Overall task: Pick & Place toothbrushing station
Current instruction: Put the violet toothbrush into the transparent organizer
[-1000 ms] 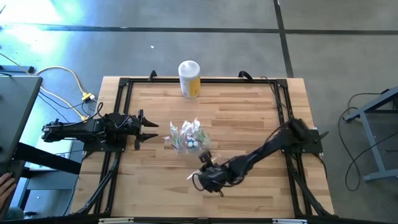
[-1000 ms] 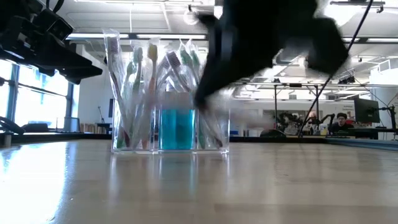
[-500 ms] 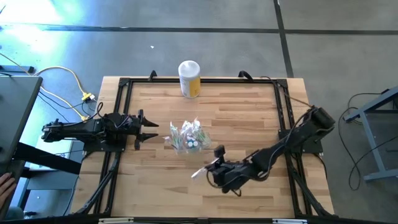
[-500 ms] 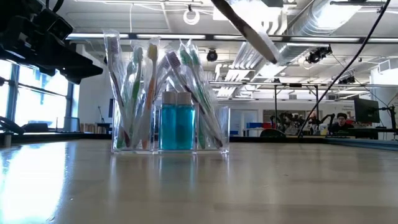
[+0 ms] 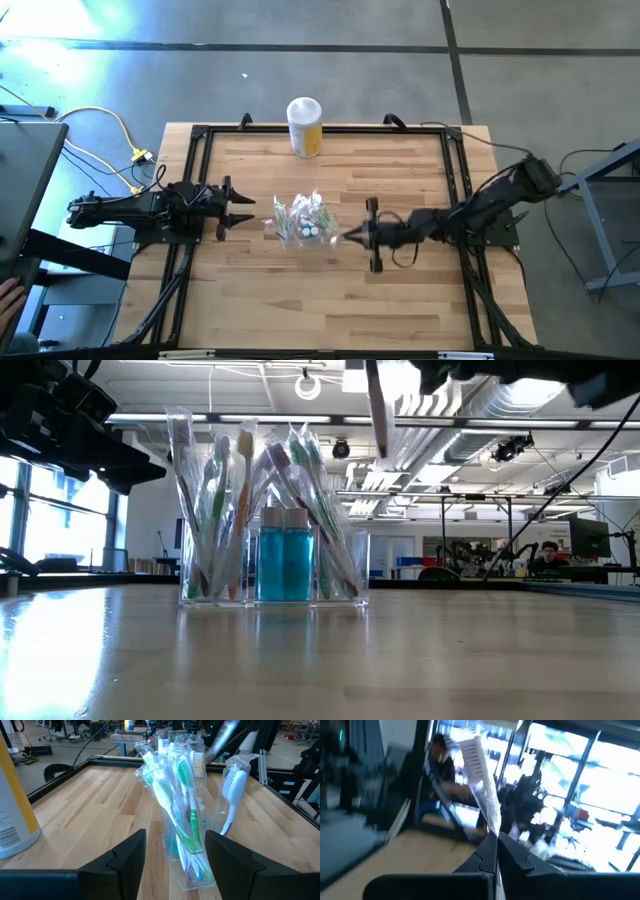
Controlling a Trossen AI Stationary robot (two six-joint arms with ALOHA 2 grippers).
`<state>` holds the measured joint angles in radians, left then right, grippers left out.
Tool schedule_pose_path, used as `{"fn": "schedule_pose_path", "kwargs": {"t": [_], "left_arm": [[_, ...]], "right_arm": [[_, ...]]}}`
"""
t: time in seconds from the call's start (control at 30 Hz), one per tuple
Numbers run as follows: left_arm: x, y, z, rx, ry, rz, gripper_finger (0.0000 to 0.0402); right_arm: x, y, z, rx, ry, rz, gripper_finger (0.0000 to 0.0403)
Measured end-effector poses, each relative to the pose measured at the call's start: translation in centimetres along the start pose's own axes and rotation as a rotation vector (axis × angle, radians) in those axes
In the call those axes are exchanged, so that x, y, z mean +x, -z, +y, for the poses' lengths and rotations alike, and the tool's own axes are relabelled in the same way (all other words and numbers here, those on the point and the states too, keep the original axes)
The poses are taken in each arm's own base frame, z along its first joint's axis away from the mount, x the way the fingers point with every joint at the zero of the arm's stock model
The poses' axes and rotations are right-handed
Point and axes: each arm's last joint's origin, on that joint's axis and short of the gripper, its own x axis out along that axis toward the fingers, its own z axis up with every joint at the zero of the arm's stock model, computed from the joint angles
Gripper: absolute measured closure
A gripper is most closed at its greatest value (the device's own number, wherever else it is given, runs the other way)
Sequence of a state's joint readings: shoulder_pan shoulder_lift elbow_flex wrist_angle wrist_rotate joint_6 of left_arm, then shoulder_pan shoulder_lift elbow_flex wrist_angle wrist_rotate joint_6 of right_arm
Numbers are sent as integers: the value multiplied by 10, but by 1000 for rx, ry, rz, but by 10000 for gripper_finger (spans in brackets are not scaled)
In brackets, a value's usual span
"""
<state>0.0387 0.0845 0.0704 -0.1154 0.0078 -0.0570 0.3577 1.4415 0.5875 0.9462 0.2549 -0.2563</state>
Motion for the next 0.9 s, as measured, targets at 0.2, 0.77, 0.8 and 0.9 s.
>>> {"fn": "schedule_pose_path", "kwargs": {"t": [0.2,0.77,0.8,0.9], "left_arm": [[0,0,0,0,0,0,202],[0,0,0,0,0,-2,202],[0,0,0,0,0,-2,202],[0,-1,0,0,0,-3,202]], "right_arm": [[7,23,-28,96,-27,-118,400],[21,78,-47,189,105,-104,400],[21,81,-47,196,104,-97,400],[22,88,-45,234,103,-74,400]]}}
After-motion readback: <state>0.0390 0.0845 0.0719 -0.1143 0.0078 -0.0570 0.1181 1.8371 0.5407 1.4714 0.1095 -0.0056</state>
